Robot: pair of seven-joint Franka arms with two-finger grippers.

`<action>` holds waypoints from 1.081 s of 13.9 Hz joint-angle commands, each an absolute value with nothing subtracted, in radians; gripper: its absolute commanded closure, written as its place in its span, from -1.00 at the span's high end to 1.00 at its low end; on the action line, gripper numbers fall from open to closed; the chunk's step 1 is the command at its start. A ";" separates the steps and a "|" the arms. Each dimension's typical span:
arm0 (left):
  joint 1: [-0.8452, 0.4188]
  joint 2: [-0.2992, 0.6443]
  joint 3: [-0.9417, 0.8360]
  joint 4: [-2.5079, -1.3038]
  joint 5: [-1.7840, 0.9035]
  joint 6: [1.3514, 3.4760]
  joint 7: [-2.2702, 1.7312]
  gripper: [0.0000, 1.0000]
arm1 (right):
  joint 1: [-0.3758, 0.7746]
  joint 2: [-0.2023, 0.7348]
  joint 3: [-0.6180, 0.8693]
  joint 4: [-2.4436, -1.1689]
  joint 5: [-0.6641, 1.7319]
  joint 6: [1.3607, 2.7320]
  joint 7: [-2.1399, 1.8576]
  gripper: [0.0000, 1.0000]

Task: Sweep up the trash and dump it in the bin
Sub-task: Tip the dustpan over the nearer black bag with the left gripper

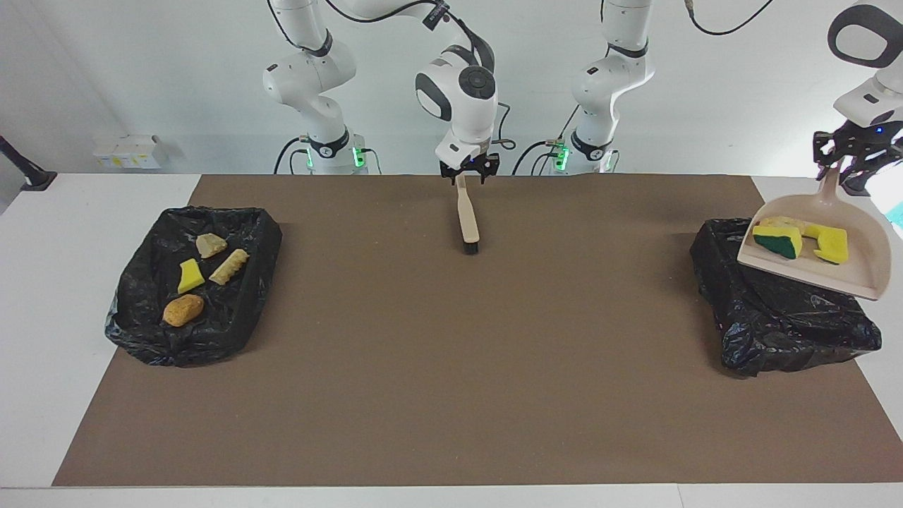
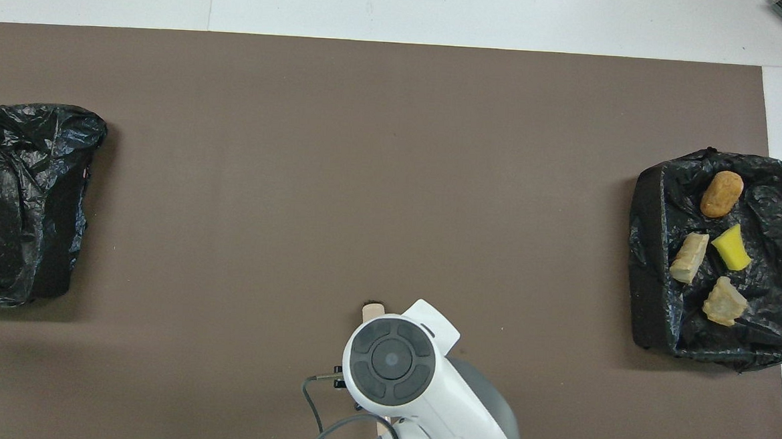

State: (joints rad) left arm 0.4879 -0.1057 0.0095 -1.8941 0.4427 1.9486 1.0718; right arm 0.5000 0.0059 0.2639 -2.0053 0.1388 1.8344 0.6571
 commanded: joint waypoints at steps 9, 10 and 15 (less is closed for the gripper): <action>0.328 -0.060 -0.003 -1.864 0.938 2.000 1.081 -1.00 | 0.094 0.009 0.270 -1.675 -0.010 1.536 0.090 1.00; 0.292 -0.058 -0.003 -1.867 0.993 1.978 1.081 -1.00 | 0.050 0.008 0.265 -1.658 -0.017 1.534 0.015 1.00; 0.241 -0.041 -0.003 -1.858 1.158 1.938 1.095 -1.00 | -0.044 0.009 0.255 -1.611 -0.153 1.537 -0.063 1.00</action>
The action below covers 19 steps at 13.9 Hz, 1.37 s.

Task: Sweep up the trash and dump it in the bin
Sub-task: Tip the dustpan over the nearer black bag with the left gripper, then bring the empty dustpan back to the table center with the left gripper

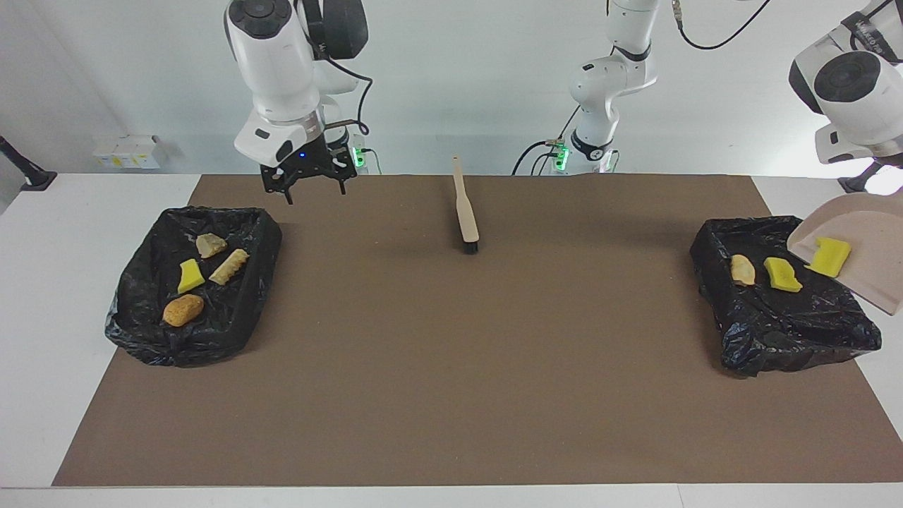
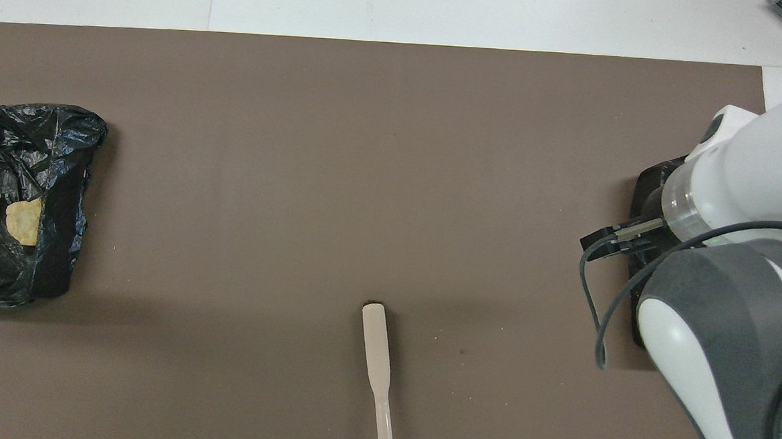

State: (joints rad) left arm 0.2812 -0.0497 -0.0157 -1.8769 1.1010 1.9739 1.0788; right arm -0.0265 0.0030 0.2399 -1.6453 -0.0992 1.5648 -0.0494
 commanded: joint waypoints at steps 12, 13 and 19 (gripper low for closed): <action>0.133 0.152 -0.006 -1.499 0.935 1.678 1.352 -1.00 | -0.228 0.020 0.221 -1.531 -0.046 1.531 0.042 1.00; 0.133 0.147 -0.005 -1.499 0.840 1.657 1.315 -1.00 | -0.233 0.020 0.219 -1.531 -0.048 1.511 0.014 1.00; 0.037 0.092 -0.025 -1.526 0.456 1.500 0.797 -1.00 | -0.017 0.021 -0.015 -1.497 -0.052 1.491 -0.038 1.00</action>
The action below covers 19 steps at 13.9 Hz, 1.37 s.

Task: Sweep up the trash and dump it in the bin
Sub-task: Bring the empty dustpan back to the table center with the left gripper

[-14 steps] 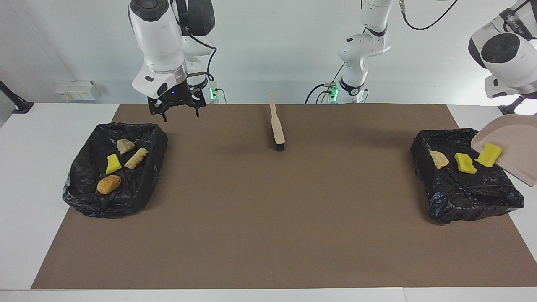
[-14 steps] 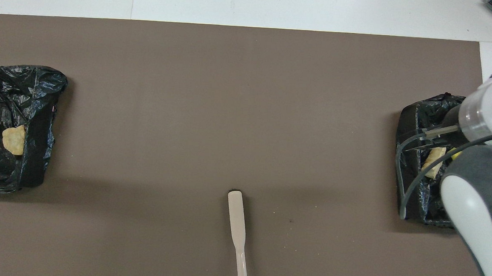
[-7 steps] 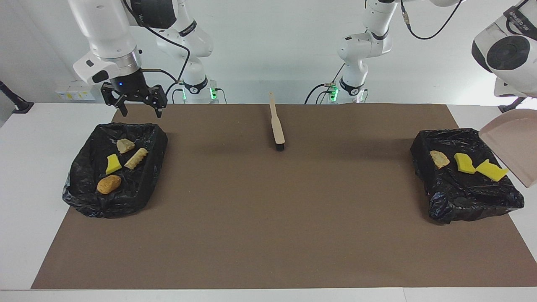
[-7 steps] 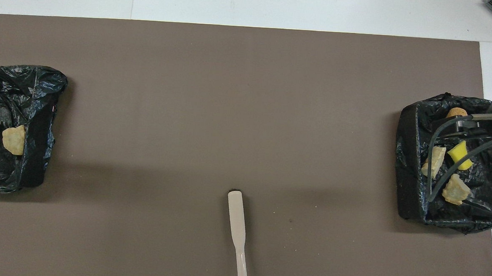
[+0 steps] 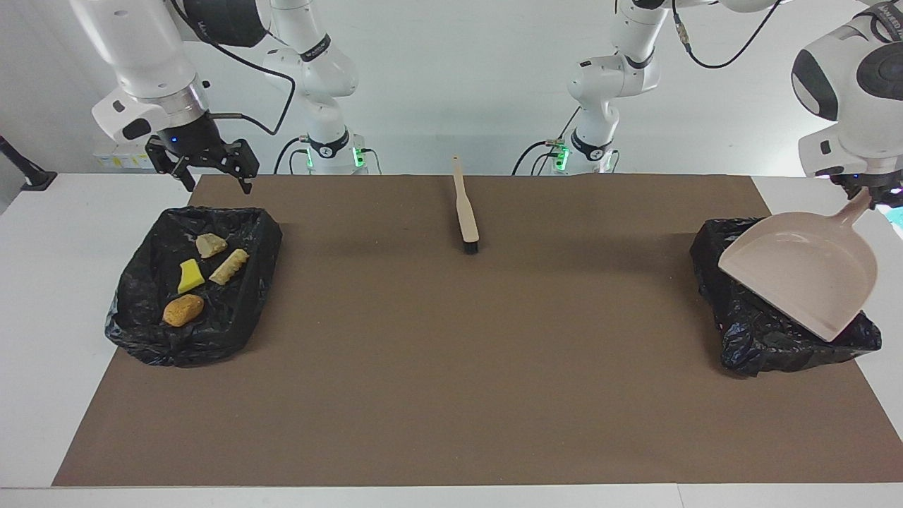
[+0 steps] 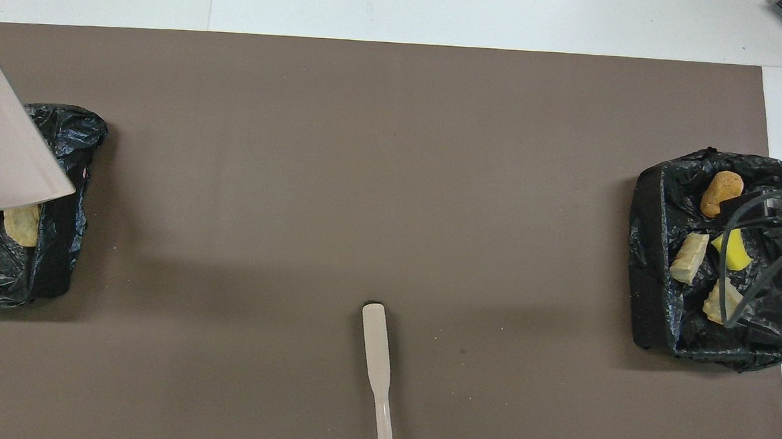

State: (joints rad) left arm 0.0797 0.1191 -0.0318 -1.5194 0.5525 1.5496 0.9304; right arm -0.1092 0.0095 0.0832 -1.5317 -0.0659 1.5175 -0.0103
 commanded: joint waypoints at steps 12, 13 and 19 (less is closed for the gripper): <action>-0.351 0.083 -0.026 -1.690 0.109 1.748 -0.200 -1.00 | 0.041 -0.040 -0.083 -1.575 0.014 1.496 -0.015 1.00; -0.379 0.092 -0.026 -1.690 0.086 1.790 -0.253 -1.00 | 0.041 -0.040 -0.083 -1.575 0.014 1.494 -0.015 1.00; -0.592 0.264 -0.026 -1.623 -0.002 1.913 -0.563 -1.00 | 0.041 -0.040 -0.081 -1.575 0.017 1.494 -0.015 1.00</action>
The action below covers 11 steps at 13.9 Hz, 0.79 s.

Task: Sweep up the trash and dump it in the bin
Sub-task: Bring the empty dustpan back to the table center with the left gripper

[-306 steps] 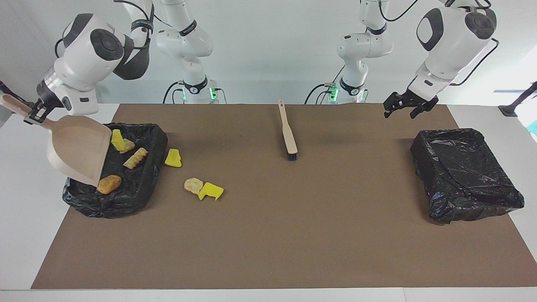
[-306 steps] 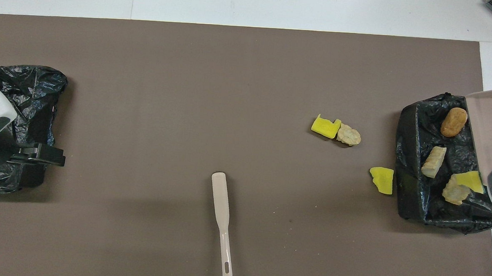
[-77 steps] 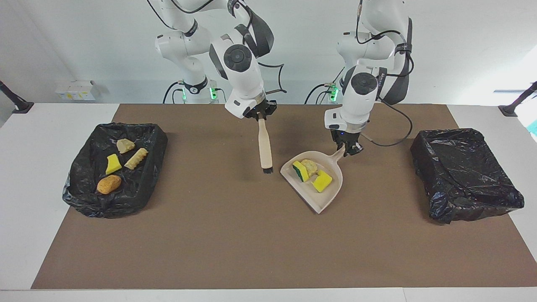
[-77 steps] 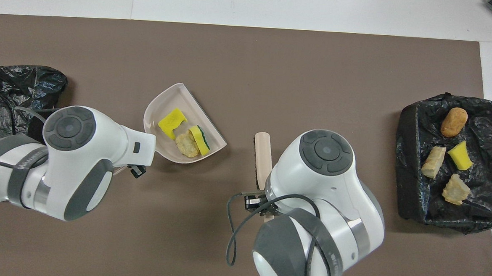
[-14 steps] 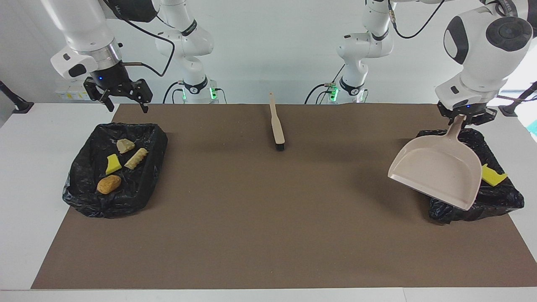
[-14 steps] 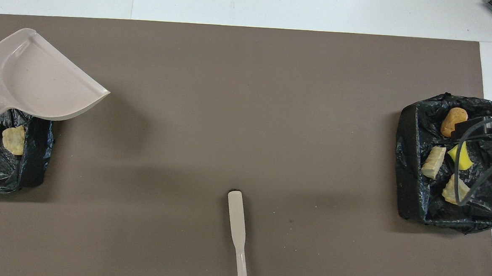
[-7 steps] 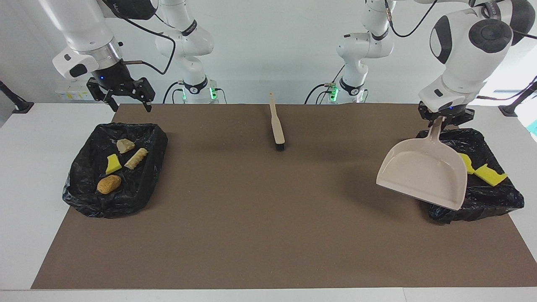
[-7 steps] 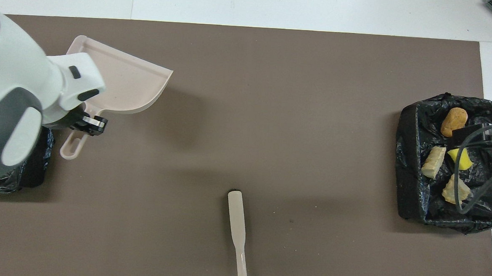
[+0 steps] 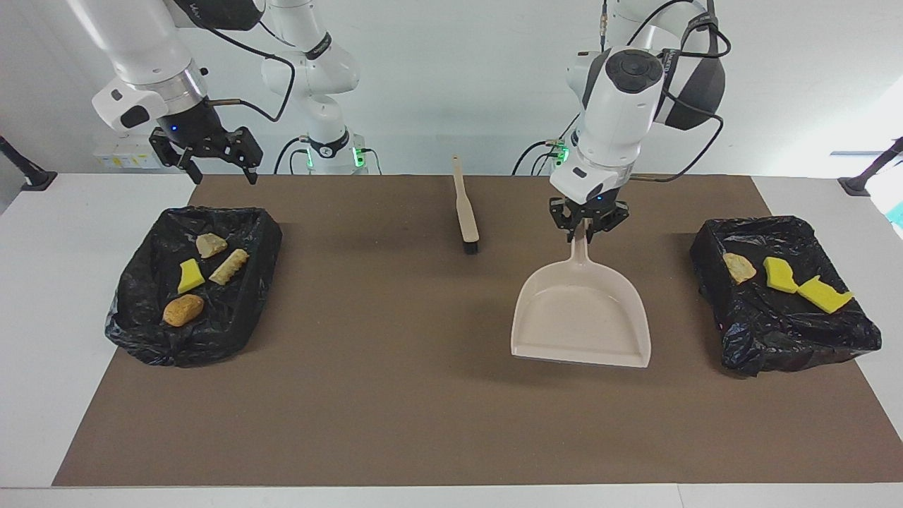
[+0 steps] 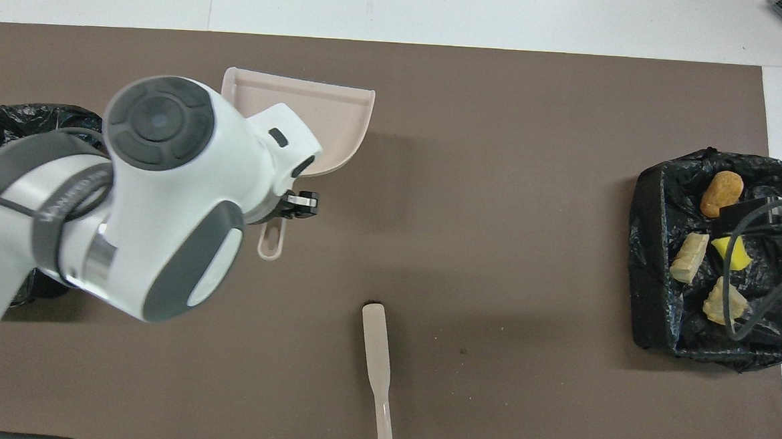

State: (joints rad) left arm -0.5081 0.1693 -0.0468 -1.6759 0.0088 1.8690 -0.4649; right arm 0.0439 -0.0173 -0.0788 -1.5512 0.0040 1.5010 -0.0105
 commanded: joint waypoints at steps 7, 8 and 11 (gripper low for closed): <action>-0.615 0.333 -0.028 -1.637 -0.053 2.103 -0.554 -1.00 | 0.041 -0.040 -0.080 -1.575 0.017 1.496 -0.015 1.00; -0.618 0.342 -0.026 -1.640 -0.060 2.120 -0.557 -1.00 | 0.041 -0.040 -0.080 -1.575 0.017 1.494 -0.015 1.00; -0.620 0.373 -0.028 -1.641 -0.060 2.157 -0.567 -1.00 | 0.041 -0.040 -0.080 -1.575 0.017 1.494 -0.015 1.00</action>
